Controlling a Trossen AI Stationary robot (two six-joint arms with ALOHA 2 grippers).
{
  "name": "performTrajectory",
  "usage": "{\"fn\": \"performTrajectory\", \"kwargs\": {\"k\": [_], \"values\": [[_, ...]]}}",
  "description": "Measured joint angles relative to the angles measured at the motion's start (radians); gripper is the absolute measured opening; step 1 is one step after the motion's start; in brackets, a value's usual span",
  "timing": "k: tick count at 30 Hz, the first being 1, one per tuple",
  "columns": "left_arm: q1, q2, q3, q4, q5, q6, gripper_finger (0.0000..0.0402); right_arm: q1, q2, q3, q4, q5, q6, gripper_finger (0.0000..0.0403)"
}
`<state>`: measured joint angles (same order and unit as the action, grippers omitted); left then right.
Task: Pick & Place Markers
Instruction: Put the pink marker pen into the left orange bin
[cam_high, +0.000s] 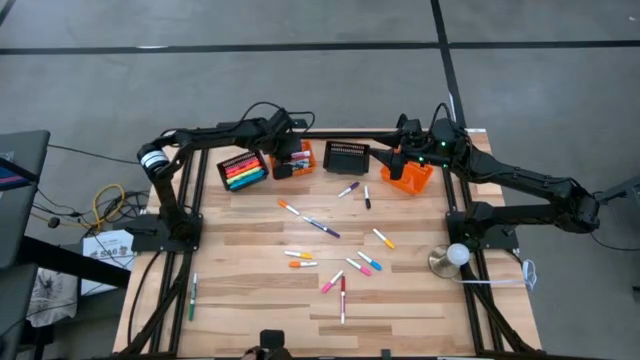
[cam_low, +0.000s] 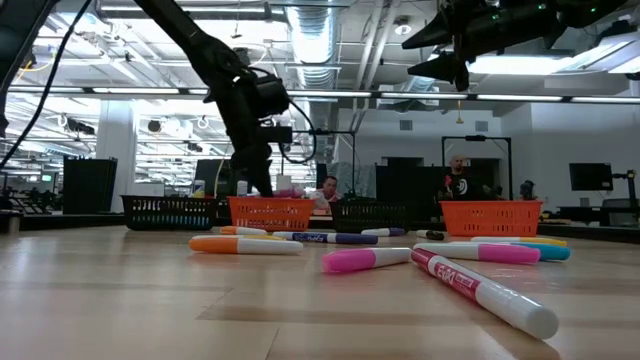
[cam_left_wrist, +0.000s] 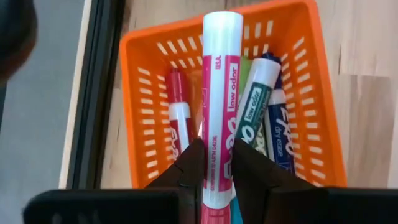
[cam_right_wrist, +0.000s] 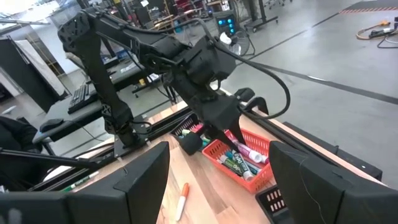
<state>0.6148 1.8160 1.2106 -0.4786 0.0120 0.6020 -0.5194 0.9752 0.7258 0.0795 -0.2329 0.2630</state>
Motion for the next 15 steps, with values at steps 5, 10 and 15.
{"fn": "performTrajectory", "kwargs": {"k": [5,10,15], "values": [[0.003,-0.001,0.001,-0.007,0.003,0.014,0.0057,0.0,0.0,0.0,-0.005,0.0,0.0,0.0265],[0.003,-0.001,0.001,-0.011,0.016,0.016,0.0057,0.0,0.0,0.0,-0.017,0.0,0.0,0.0265],[0.0,-0.001,0.001,-0.011,0.018,0.015,0.0057,0.0,0.0,0.0,-0.016,0.0,0.0,0.0265]]}}
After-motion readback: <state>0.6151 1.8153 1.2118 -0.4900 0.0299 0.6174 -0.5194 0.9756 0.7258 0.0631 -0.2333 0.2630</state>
